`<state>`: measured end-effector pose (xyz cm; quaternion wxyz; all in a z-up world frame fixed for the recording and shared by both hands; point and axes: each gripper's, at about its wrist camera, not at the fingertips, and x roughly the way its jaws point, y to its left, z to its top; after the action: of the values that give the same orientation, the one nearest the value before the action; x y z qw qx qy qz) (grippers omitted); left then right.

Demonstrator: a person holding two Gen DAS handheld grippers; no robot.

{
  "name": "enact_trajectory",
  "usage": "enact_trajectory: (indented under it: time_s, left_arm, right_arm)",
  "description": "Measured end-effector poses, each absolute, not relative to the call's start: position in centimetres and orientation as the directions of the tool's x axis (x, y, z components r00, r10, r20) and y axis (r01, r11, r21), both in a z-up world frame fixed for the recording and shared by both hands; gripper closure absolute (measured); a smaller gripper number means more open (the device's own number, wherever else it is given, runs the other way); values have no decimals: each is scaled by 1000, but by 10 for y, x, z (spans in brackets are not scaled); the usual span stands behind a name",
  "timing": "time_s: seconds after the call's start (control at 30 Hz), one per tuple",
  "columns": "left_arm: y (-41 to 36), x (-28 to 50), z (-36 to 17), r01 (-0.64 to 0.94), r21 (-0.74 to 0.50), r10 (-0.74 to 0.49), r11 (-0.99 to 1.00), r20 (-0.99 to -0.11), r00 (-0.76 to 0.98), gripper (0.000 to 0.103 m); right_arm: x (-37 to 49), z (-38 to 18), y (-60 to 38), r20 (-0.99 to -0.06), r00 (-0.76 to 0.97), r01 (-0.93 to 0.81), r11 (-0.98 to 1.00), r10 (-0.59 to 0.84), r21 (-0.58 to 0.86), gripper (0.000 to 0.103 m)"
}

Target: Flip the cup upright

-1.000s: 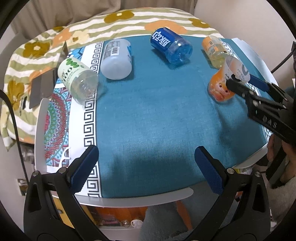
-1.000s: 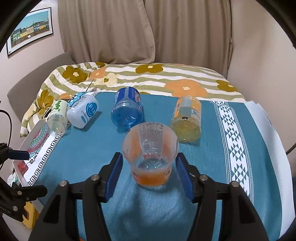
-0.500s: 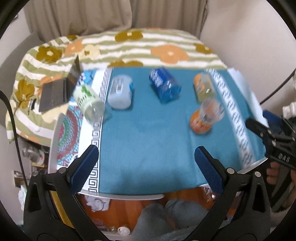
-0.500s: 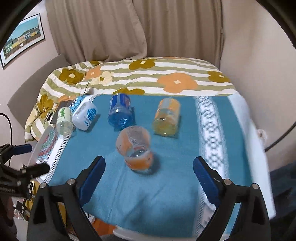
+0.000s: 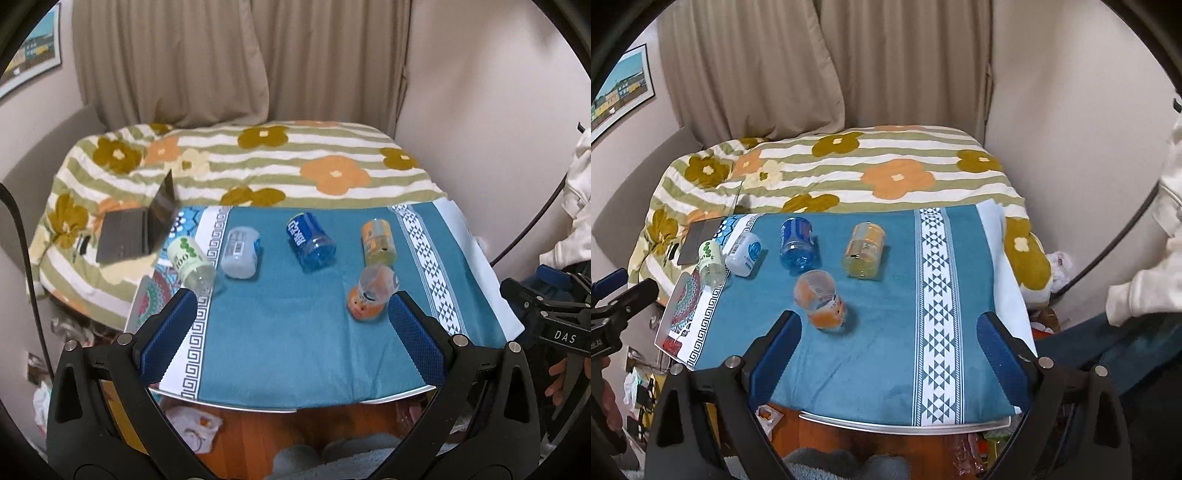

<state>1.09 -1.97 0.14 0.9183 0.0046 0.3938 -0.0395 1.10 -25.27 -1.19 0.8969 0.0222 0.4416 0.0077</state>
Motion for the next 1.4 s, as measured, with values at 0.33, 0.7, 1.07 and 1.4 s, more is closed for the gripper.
enact_trajectory:
  time_s: [0.33,0.7,1.07,1.4]
  left_arm:
    - [-31,3,8,117,-1,-85,993,-692,717,0]
    - [-31,1,10,114,-8,-88,993,-689,719,0]
    - [-30,1,9,110,-13,-88,994,-690,718,0]
    - [-31,2,7,110,-20,-93,994,-691,717,0]
  right_arm:
    - [3,-9,-252,-778,627,20,998,30,54,8]
    - [3,-7,-250,-774,633,24,999,17,42,8]
    - [5,-6,-252,-772,635,35,999,6,37,8]
    - [7,-5,-253,-774,634,38,999,1,32,8]
